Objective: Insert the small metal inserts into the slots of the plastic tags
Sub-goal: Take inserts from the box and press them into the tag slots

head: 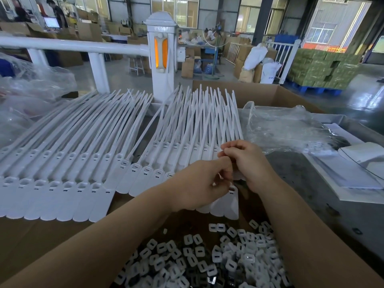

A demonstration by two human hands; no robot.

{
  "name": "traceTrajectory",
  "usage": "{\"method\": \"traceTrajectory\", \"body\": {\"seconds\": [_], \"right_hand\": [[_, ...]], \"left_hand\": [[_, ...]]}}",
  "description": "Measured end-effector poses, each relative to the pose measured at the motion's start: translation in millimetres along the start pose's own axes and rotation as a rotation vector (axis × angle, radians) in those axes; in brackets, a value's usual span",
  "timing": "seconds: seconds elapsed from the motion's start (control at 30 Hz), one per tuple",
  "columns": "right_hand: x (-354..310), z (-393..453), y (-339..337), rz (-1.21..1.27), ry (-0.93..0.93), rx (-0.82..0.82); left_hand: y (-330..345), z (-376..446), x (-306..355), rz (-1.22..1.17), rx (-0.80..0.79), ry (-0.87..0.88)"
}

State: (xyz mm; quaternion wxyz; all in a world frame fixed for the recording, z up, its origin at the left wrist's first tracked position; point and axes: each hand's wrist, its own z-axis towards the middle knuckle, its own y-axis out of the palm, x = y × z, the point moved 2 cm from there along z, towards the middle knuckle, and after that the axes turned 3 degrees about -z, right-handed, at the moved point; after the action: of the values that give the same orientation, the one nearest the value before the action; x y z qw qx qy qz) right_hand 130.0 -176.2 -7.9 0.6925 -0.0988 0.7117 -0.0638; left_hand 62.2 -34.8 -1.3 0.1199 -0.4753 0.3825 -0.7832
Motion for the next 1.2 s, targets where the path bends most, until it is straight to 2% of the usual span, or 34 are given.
{"method": "traceTrajectory", "body": {"seconds": [0.1, 0.2, 0.37, 0.47, 0.63, 0.83, 1.2], "right_hand": [[-0.1, 1.1, 0.2, -0.019, -0.002, 0.020], [-0.8, 0.9, -0.1, -0.021, -0.003, 0.014], [-1.2, 0.7, -1.1, -0.025, 0.003, 0.009], [-0.4, 0.4, -1.2, -0.027, 0.005, 0.014], [1.4, 1.5, 0.2, -0.030, 0.009, 0.028], [1.1, 0.4, 0.3, -0.025, -0.006, 0.012], [0.1, 1.2, 0.6, -0.010, 0.002, 0.020]], "left_hand": [[-2.9, 4.9, -6.0, -0.198, 0.133, -0.180], [-1.4, 7.7, -10.5, -0.410, 0.140, -0.330], [0.6, 7.1, -12.1, -0.636, 0.115, -0.385], [2.0, 7.0, -11.5, -0.590, 0.126, -0.365], [6.2, 8.3, -9.1, -0.333, 0.186, -0.234], [4.9, 7.4, -10.6, -0.396, 0.196, -0.281], [5.2, 13.9, -10.1, -0.305, 0.169, -0.310]]}}
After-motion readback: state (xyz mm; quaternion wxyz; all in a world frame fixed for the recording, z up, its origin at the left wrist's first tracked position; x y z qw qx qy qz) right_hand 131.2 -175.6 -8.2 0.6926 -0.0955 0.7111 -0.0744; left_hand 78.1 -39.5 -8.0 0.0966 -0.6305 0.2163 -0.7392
